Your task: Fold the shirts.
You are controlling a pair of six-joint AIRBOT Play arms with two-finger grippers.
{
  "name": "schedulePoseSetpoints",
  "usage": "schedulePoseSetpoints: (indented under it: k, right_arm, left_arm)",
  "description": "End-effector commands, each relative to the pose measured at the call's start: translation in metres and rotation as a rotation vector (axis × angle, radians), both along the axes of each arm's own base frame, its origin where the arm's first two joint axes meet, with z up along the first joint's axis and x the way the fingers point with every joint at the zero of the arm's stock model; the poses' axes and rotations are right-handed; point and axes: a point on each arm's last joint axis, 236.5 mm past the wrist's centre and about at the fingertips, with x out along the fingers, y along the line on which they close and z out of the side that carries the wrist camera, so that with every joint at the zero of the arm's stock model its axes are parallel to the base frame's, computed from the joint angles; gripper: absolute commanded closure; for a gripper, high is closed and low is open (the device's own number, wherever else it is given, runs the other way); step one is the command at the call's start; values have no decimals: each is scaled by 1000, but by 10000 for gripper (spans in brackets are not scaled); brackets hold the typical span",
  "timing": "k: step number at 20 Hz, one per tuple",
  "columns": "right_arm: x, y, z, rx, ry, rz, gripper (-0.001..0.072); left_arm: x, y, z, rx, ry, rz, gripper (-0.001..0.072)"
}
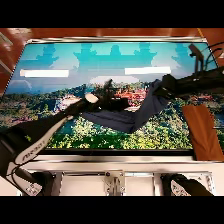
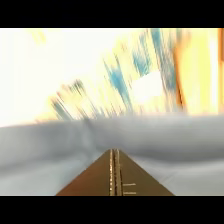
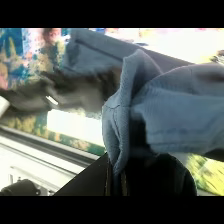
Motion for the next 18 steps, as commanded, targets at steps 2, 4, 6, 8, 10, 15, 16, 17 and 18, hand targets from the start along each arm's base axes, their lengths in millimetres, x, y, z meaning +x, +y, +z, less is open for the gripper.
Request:
schedulePoseSetpoints:
  k: [2,4,6,8,10,15,16,17,18]
  right_arm:
    - [28,99,-32,57,-54,91,658]
    - [38,160,-58,121,-54,109,658]
    - [46,218,-92,204,-29,77,657]
    - [48,263,-130,295,49,20,564]
    - [44,283,-164,339,133,0,77]
    - [44,220,-170,247,194,99,77]
    - [47,191,-166,196,193,118,77]
    - [47,154,-167,114,202,131,77]
    - [43,113,-172,15,231,138,77]
  left_arm:
    - [73,166,93,184,-237,217,669]
    - [78,246,147,263,-327,344,668]
    - [62,309,200,317,-415,435,668]
    - [33,350,240,348,-461,493,667]
    - [5,367,260,367,-469,507,667]
    - [-32,373,256,448,-428,455,666]
    - [-34,372,254,450,-418,446,666]
    - [-34,372,253,450,-415,445,666]
    - [-34,372,253,450,-415,444,666]
